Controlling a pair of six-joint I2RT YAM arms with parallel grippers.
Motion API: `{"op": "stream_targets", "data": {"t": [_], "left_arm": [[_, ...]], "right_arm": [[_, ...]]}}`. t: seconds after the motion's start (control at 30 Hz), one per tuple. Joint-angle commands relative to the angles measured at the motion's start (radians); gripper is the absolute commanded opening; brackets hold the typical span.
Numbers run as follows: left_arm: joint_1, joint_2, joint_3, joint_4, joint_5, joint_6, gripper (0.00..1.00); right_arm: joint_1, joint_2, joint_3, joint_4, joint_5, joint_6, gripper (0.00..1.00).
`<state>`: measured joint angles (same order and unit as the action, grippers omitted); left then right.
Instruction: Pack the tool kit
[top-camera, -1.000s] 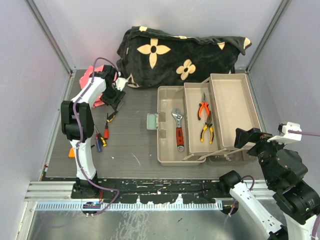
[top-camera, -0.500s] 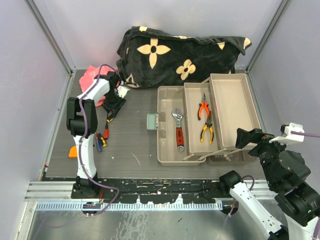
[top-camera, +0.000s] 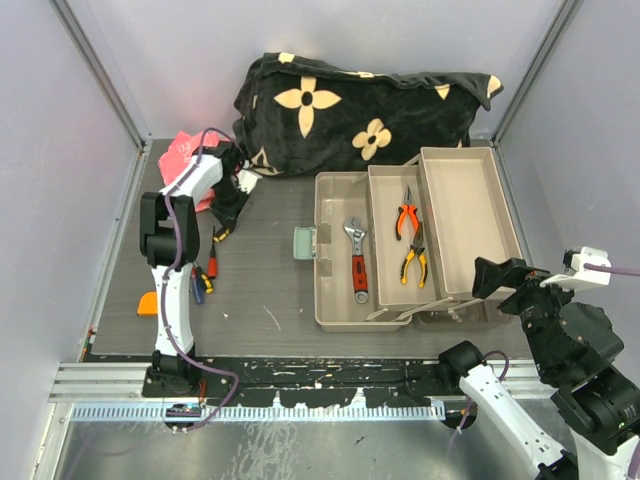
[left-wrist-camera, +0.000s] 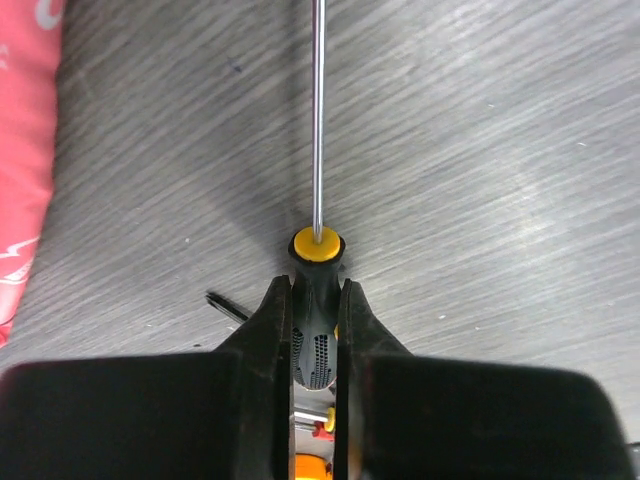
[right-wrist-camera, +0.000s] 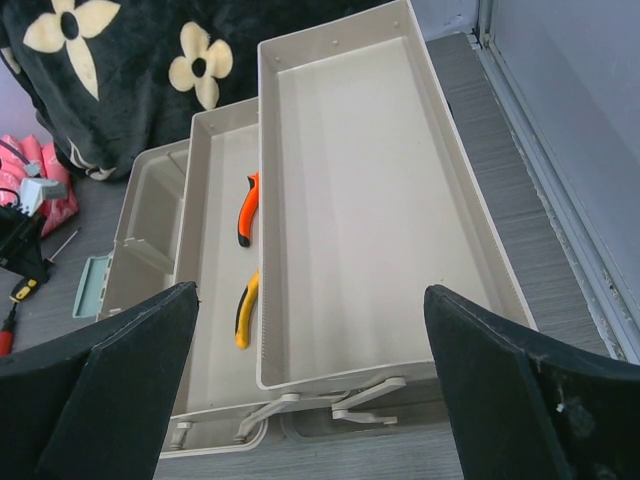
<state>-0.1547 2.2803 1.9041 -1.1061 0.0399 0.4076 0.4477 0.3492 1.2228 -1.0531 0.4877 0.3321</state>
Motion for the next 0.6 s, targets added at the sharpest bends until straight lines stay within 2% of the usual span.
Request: {"op": "stream_targets", "data": {"t": [0.0, 0.13, 0.2, 0.27, 0.33, 0.4, 0.5, 0.57], "left_arm": [[0.004, -0.087, 0.031, -0.075, 0.113, -0.026, 0.00], [0.022, -0.292, 0.000, -0.080, 0.330, -0.086, 0.00], [0.022, -0.407, -0.008, -0.065, 0.492, -0.126, 0.00], [0.022, -0.537, -0.047, 0.014, 0.665, -0.211, 0.00], [0.020, -0.677, -0.168, 0.215, 0.798, -0.373, 0.00], [0.009, -0.807, -0.290, 0.502, 0.861, -0.549, 0.00], [-0.023, -0.959, -0.419, 0.760, 0.855, -0.733, 0.00], [-0.052, -1.000, -0.463, 0.846, 0.835, -0.803, 0.00]], "right_arm": [[-0.004, 0.008, -0.011, 0.034, -0.009, 0.008, 1.00], [-0.003, 0.016, -0.041, 0.067, -0.043, -0.002, 1.00], [-0.004, 0.033, -0.065, 0.105, -0.092, -0.009, 1.00], [-0.004, 0.059, -0.102, 0.169, -0.172, -0.014, 1.00], [-0.004, 0.103, -0.146, 0.266, -0.292, -0.014, 1.00], [-0.003, 0.149, -0.186, 0.351, -0.423, -0.004, 1.00], [-0.004, 0.222, -0.231, 0.480, -0.542, 0.016, 1.00], [-0.004, 0.259, -0.251, 0.570, -0.615, 0.041, 0.97]]}}
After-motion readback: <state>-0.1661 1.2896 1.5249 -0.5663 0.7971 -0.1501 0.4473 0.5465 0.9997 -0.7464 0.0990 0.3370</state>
